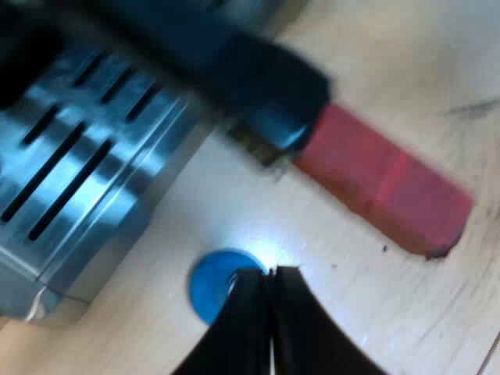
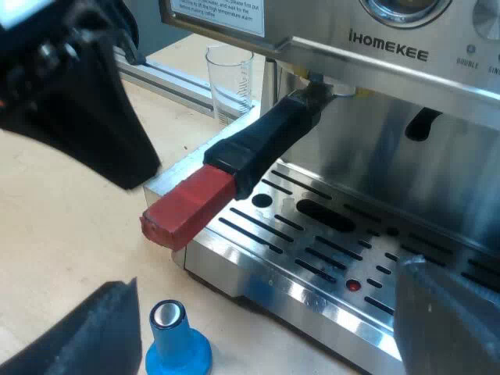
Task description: Put the handle in the coffee machine
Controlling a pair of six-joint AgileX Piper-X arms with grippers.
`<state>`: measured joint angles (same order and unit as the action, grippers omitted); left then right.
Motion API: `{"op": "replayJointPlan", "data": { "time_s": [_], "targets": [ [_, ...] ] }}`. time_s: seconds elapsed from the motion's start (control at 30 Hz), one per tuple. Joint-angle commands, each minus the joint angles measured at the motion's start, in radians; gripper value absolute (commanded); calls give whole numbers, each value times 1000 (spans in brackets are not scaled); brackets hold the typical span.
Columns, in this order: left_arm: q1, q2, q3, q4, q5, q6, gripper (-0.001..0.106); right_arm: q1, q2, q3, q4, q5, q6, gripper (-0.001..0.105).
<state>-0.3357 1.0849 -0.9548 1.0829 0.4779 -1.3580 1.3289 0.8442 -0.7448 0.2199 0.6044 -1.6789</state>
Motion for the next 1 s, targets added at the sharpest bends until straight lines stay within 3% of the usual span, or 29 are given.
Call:
{"op": "replayJointPlan", "data": {
  "time_s": [0.03,0.33,0.57,0.63,0.73,0.8,0.83,0.87,1.0],
  "targets": [
    [51,-33,-9,49,17,32,0,2,-6,-5,-5,5,0,69],
    [174,-166,-9,73,21,41,0,2,-6,-5,-3,5,0,69],
    [184,-253,-9,78,21,4,2,2,-6,-5,-3,5,0,69],
    [184,-262,-9,87,21,-7,9,2,-6,-5,-3,5,0,69],
    [184,-269,-9,108,21,-7,33,2,-6,-5,-5,22,0,69],
    [184,-269,-9,134,29,-7,53,2,-6,-5,-5,53,17,69],
    [184,-269,-9,154,38,-12,71,0,-6,-9,-5,47,46,69],
    [184,-269,-9,162,41,-12,81,0,-9,-12,-5,43,62,69],
    [184,-269,-9,184,76,-12,99,-8,-17,-24,10,5,89,69]
  ]
}}
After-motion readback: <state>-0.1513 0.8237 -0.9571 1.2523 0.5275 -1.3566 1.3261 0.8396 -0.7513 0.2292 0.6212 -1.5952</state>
